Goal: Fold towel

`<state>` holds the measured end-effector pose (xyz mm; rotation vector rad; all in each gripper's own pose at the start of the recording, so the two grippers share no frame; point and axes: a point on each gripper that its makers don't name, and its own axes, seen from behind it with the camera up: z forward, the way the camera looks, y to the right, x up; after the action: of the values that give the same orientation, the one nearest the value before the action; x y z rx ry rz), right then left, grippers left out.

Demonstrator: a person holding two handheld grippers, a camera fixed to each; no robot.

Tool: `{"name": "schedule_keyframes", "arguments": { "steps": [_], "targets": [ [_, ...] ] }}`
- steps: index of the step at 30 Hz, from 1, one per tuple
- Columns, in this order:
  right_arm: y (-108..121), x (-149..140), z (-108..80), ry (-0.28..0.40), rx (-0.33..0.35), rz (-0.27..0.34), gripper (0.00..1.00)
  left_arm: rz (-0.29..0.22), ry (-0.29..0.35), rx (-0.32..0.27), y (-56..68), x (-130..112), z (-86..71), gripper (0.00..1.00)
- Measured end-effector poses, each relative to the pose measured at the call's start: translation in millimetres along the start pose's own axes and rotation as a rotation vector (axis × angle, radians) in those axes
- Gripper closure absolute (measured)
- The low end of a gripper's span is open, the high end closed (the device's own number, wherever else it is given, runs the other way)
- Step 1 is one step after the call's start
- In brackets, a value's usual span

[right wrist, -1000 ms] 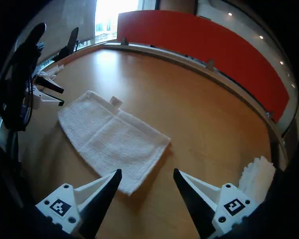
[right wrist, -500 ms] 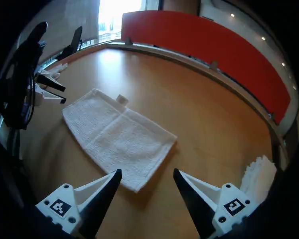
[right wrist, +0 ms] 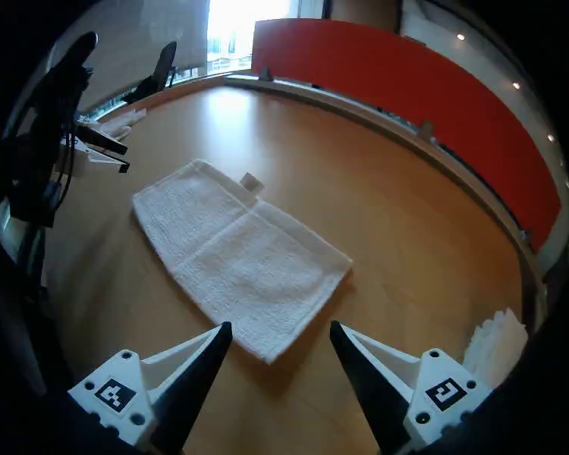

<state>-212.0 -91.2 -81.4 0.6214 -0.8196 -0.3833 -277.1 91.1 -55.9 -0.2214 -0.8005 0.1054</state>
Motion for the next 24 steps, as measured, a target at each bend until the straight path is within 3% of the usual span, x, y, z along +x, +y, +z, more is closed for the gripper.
{"name": "schedule_keyframes", "arguments": {
  "steps": [6, 14, 21, 24],
  "targets": [
    [-4, -4, 1.9, -0.014, 0.028, -0.024, 0.04, -0.019, 0.006, 0.016, -4.6, -4, -9.3, 0.20],
    [-7, -16, 3.8, -0.059, 0.060, -0.053, 0.28, -0.056, 0.009, 0.038, -14.3, -12, -23.5, 0.20],
    [-7, -24, 4.3, -0.090, 0.086, -0.064, 0.40, -0.077, 0.005, 0.057, -23.5, -21, -35.4, 0.20],
    [-7, -28, 5.1, -0.109, 0.097, -0.061, 0.54, -0.082, 0.001, 0.065, -27.3, -24, -38.9, 0.20]
  ]
}}
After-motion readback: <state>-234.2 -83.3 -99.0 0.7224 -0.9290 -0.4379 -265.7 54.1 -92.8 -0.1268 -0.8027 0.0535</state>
